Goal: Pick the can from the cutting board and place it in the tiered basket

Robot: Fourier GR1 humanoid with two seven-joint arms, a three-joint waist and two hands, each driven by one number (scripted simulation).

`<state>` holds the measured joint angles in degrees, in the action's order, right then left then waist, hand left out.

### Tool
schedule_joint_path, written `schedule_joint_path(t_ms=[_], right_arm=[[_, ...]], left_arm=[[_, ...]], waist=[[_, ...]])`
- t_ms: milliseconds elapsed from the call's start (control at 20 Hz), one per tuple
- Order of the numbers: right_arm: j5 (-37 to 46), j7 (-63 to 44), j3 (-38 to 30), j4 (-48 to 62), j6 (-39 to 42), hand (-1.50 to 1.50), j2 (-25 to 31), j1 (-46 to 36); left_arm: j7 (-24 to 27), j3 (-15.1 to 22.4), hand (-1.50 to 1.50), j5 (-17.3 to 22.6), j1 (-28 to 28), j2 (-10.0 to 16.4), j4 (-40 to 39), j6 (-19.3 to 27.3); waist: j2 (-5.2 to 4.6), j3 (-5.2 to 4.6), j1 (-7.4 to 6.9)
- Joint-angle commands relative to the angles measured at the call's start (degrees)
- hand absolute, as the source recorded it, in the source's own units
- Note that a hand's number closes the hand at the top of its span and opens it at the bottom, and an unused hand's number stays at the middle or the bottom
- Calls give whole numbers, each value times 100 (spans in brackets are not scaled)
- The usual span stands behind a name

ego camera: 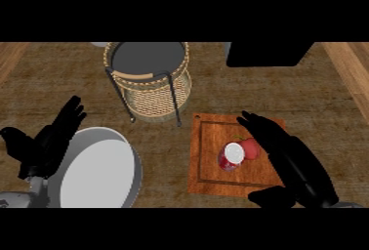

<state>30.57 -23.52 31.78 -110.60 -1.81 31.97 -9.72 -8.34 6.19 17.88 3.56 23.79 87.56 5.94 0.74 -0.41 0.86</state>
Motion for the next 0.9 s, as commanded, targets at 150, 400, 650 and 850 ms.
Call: schedule_joint_path(t_ms=[150,400,650,850], right_arm=[[-236,-2449,696,-1183,2198,-150,79,-555],[62,-3746,943,-928,2528,-150,-1304,-1191],[868,-3144,1016,-23,2118,-150,-1577,-829],[1103,-2991,929,300,2041,-150,-1555,-510]], left_arm=[[70,-61,0,-8,-85,42,7,-132],[-247,-189,0,-47,479,-31,-214,-240],[-248,-290,0,-120,250,-146,-84,-333],[-378,-324,0,-139,-197,-158,551,-273]], waist=[[-40,14,-104],[-71,34,-98],[-74,40,-100],[-66,43,-127]])
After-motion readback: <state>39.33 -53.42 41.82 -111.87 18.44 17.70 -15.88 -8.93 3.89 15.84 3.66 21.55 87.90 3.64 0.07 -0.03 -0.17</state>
